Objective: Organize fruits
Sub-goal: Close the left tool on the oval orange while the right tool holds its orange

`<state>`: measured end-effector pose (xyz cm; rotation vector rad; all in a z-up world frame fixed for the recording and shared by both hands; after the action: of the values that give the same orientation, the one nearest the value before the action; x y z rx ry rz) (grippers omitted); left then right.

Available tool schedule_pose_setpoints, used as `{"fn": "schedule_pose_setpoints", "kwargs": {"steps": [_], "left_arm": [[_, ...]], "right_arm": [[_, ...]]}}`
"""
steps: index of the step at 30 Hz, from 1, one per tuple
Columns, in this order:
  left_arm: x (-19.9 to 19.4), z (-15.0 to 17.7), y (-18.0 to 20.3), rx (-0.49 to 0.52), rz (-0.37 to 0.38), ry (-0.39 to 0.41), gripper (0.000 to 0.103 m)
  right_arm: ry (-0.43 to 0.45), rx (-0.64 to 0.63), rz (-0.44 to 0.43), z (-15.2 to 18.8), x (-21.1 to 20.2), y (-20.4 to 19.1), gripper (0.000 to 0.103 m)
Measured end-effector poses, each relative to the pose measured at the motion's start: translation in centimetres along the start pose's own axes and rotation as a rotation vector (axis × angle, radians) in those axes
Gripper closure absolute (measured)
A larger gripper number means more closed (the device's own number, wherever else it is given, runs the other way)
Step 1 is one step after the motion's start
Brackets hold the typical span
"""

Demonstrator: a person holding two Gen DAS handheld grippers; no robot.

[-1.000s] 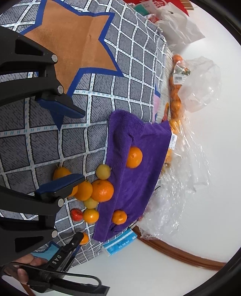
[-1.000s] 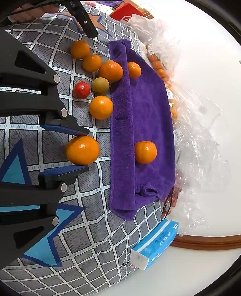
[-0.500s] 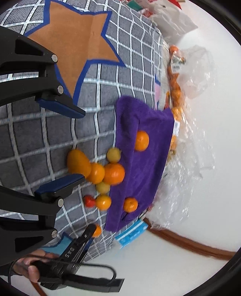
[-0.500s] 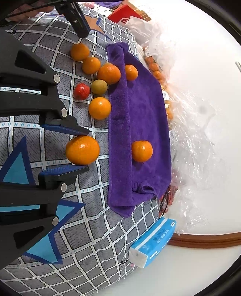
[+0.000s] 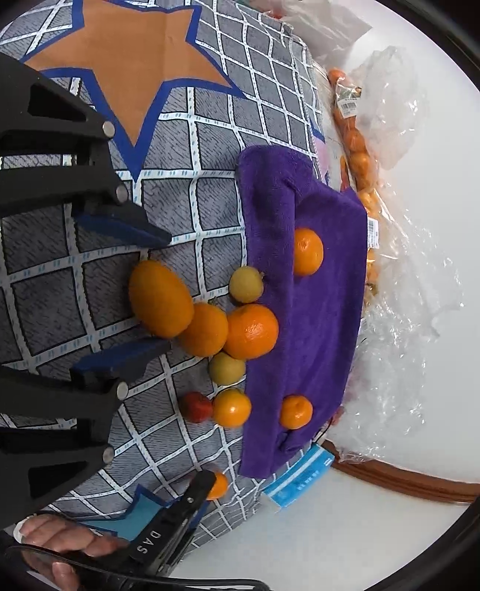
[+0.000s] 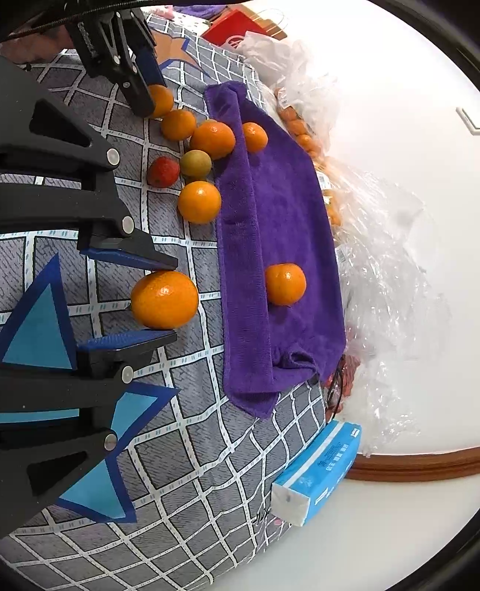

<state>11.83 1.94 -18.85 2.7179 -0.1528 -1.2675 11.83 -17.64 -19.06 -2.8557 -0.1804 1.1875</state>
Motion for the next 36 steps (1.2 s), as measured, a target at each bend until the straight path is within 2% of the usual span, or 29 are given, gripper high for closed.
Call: {"fn": "schedule_pose_setpoints", "kwargs": {"steps": [9, 13, 15, 18, 23, 25, 26, 29, 32, 35, 36], "left_arm": [[-0.9, -0.1, -1.3, -0.094, 0.080, 0.051, 0.063], [-1.4, -0.2, -1.1, -0.087, 0.080, 0.078, 0.064], [-1.9, -0.3, -1.0, -0.089, 0.088, 0.104, 0.073], [-2.4, -0.4, -1.0, -0.095, 0.102, 0.132, 0.075], [-2.0, -0.4, -1.3, -0.104, 0.097, 0.115, 0.075], [-1.7, -0.4, -1.4, -0.114, 0.101, 0.100, 0.072], [-1.7, -0.4, -1.4, -0.113, 0.097, 0.096, 0.069], [-0.7, -0.3, -1.0, -0.102, 0.110, 0.047, 0.050], [-0.1, -0.3, -0.8, -0.089, 0.092, 0.023, 0.051], [-0.2, -0.3, -1.3, -0.114, 0.100, 0.028, 0.063], [-0.3, -0.2, -1.5, -0.122, 0.110, 0.031, 0.063]], "right_arm": [[-0.017, -0.023, 0.010, 0.0, 0.4, -0.4, 0.071], [-0.007, -0.011, 0.020, 0.0, 0.2, -0.2, 0.071], [0.001, 0.004, 0.036, 0.0, 0.0, 0.1, 0.071], [0.005, 0.015, 0.036, 0.0, -0.1, 0.3, 0.071], [-0.006, 0.000, 0.050, 0.1, 0.0, -0.1, 0.071], [-0.012, -0.004, 0.049, 0.1, 0.1, -0.2, 0.071], [-0.016, -0.006, 0.049, 0.1, 0.1, -0.2, 0.071], [-0.023, -0.010, 0.050, 0.2, 0.2, -0.3, 0.071], [-0.019, -0.006, 0.047, 0.2, 0.1, -0.3, 0.071], [-0.018, 0.006, 0.043, 0.2, 0.2, 0.0, 0.071], [-0.017, 0.011, 0.042, 0.2, 0.1, 0.0, 0.071]]}}
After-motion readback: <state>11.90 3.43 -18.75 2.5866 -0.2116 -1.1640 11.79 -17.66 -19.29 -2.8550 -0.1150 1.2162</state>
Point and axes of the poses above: each gripper's, at about its wrist camera, not at the fingertips, and x roughly the way its jaws point, y to its right, z to its underside, the point moved 5 cm from there along x, roughly the way its jaws point, and after that the axes turned 1 degree about -x, right-handed, at the moved point
